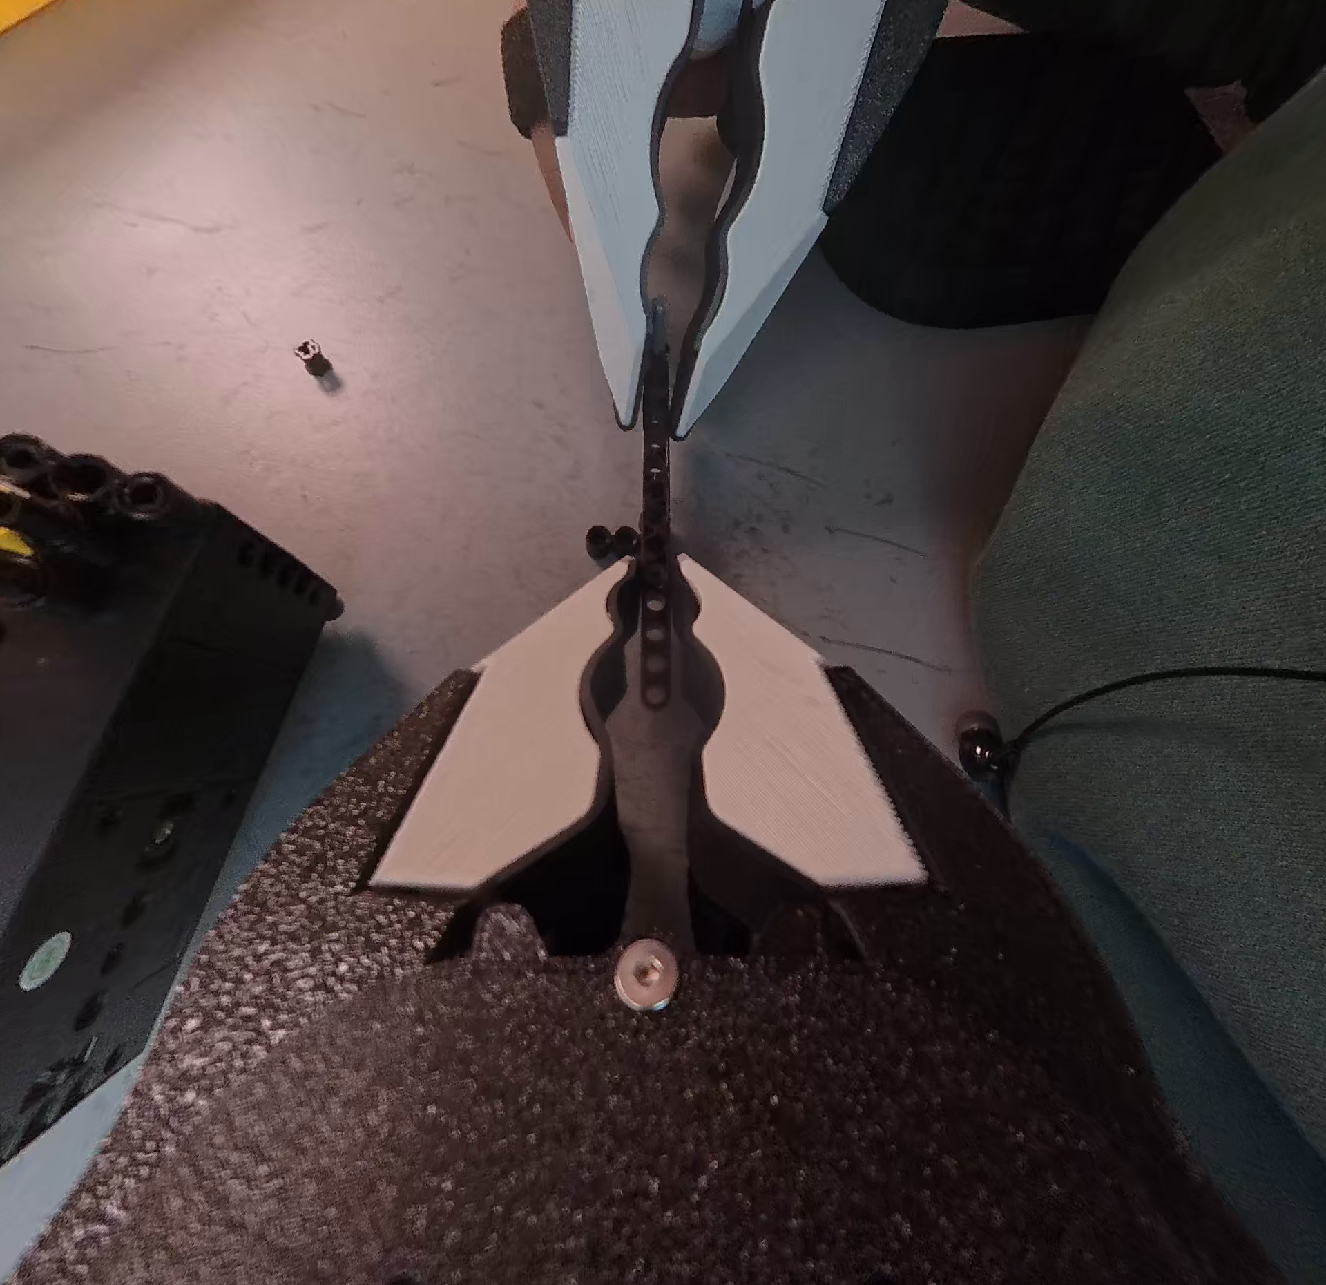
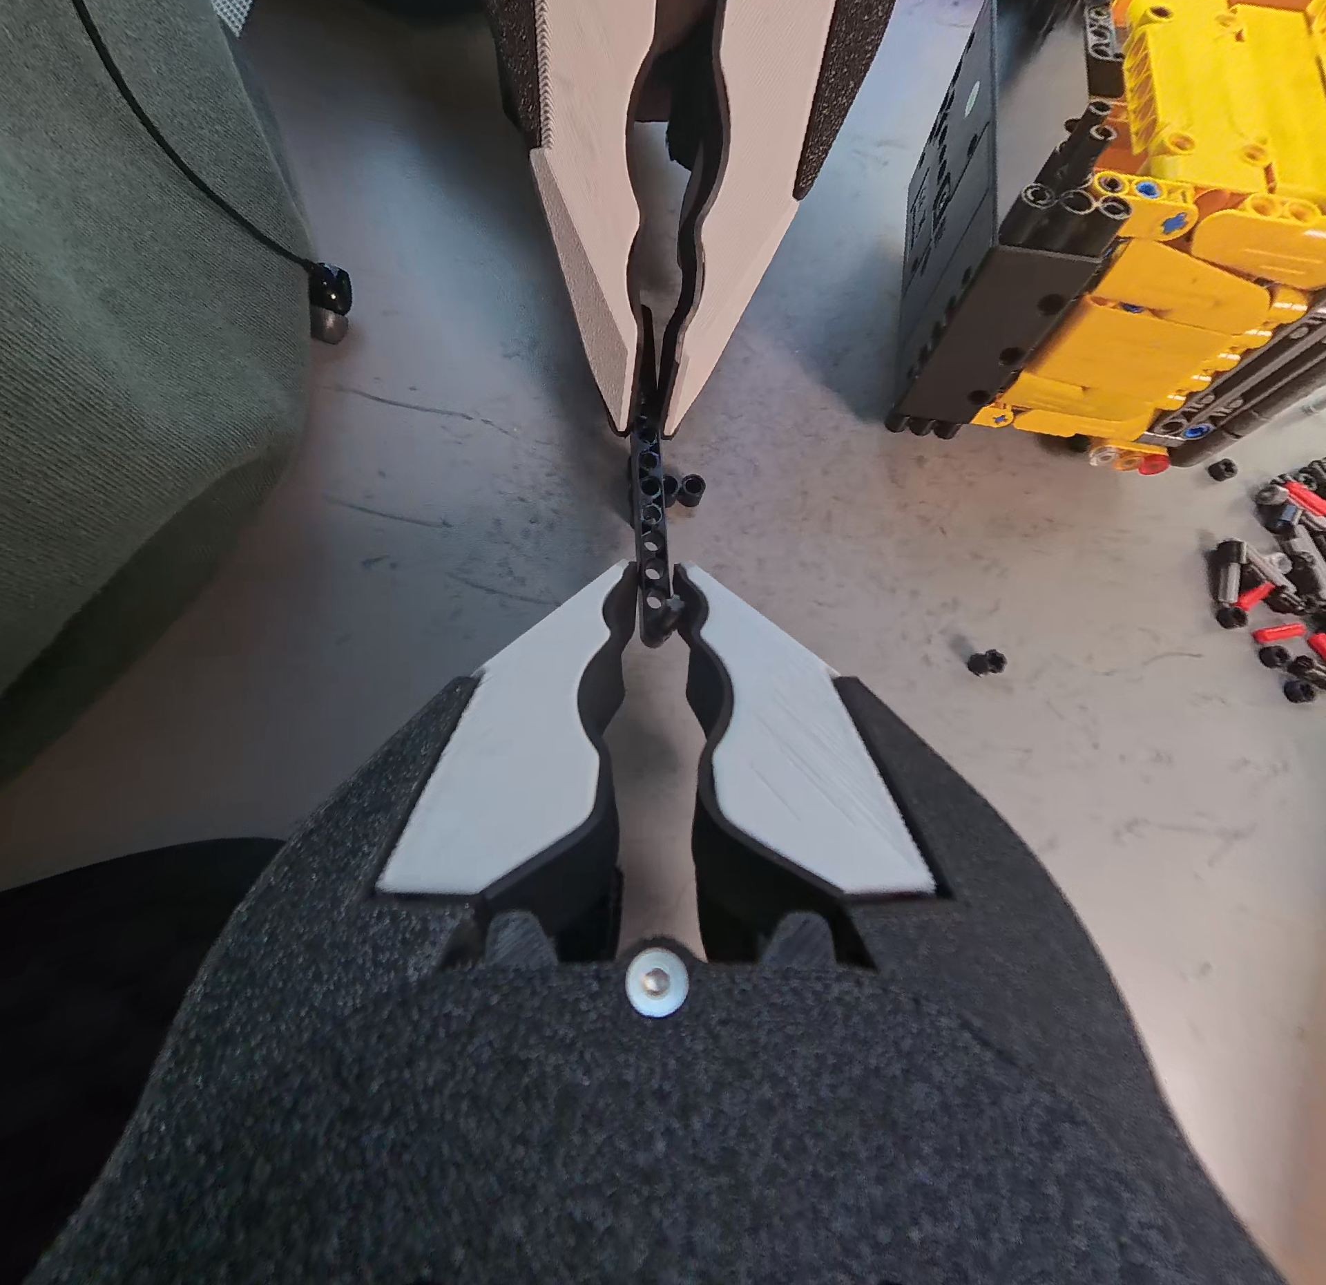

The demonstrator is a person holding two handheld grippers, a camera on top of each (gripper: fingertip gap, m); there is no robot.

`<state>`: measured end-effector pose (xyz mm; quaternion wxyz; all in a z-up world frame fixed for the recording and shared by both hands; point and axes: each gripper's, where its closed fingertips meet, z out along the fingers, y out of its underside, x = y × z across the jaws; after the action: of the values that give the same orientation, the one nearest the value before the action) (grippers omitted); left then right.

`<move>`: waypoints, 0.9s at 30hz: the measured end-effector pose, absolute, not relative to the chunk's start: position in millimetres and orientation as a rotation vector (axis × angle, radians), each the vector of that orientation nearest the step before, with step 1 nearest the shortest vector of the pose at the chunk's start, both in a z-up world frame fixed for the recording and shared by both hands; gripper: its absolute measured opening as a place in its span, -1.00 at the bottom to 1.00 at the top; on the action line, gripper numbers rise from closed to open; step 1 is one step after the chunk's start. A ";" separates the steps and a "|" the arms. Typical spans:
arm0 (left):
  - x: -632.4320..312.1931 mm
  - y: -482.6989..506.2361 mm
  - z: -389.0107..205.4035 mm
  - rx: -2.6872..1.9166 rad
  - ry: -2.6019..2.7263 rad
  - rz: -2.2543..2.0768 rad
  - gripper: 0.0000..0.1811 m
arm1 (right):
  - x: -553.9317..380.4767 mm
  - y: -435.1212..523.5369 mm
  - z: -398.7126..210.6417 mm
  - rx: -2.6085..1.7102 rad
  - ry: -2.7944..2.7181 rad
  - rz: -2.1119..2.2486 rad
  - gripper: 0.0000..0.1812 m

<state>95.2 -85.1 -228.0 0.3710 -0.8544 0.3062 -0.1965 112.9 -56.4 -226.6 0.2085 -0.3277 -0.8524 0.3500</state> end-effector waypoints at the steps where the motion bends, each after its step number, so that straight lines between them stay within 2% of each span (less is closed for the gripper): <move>1: 95.3 -85.3 -228.0 -2.192 0.785 -0.506 -0.93 | 113.0 -56.7 -226.5 -0.913 -2.373 0.975 -0.90; 9: 96.3 -86.5 -228.2 -2.193 0.791 -0.520 -0.93 | 115.0 -59.2 -226.1 -0.911 -2.388 0.973 -0.91; 18: 97.1 -87.0 -228.3 -2.187 0.807 -0.513 -0.93 | 105.9 -70.5 -218.9 -0.877 -2.359 1.019 -0.82; 27: 97.6 -87.5 -228.2 -2.183 0.819 -0.511 -0.93 | 102.7 -74.8 -223.7 -0.878 -2.369 0.999 -0.91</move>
<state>97.6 -87.5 -228.2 0.3687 -0.8501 0.3189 -0.1991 102.7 -74.8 -223.7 0.2110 -0.3158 -0.8524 0.3594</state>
